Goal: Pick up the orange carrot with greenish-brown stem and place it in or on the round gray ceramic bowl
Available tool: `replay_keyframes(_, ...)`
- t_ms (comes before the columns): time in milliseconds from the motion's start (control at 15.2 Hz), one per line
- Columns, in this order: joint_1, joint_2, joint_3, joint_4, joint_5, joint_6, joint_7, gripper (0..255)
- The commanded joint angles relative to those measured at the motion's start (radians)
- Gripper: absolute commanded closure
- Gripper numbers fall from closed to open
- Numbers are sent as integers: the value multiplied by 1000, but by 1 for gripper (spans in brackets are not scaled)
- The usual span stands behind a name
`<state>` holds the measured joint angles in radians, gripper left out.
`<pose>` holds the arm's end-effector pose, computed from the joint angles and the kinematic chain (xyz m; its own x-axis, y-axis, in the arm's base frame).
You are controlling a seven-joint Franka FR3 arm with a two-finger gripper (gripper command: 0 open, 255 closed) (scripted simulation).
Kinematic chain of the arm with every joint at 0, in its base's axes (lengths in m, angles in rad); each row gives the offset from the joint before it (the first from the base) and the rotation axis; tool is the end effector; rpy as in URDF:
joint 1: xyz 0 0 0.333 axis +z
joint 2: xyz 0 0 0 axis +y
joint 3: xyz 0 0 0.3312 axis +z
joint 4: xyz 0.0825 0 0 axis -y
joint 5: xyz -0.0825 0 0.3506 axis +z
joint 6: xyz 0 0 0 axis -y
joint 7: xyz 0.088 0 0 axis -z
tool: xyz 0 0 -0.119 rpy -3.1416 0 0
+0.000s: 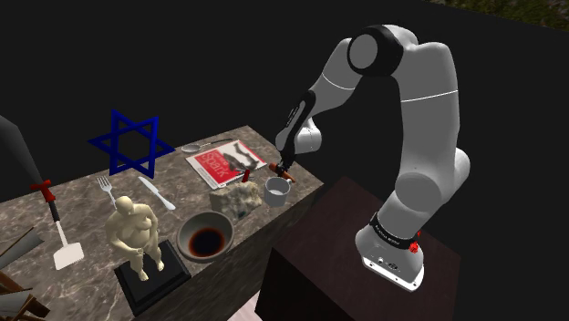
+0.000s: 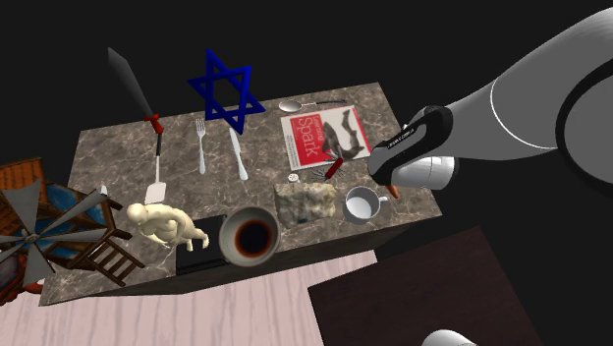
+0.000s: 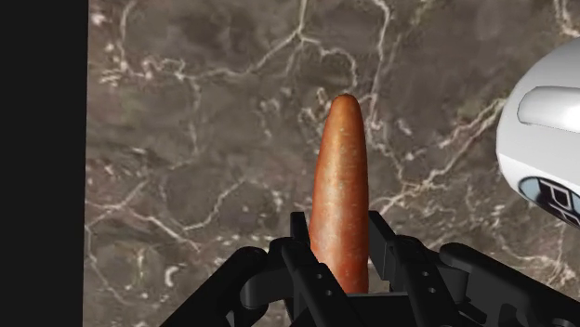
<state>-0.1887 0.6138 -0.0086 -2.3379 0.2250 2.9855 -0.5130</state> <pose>0.4830 -0.1125 0.1113 0.9945 0.0950 0.0446 0.0959 -0.9952 -0.0177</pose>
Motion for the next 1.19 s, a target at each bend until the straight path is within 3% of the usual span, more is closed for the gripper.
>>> replay_keyframes(0, 3, -16, -3, -7, -1, -9, 2, 255)
replay_keyframes(1122, 62, -272, -74, -84, -54, -190, 53, 255)
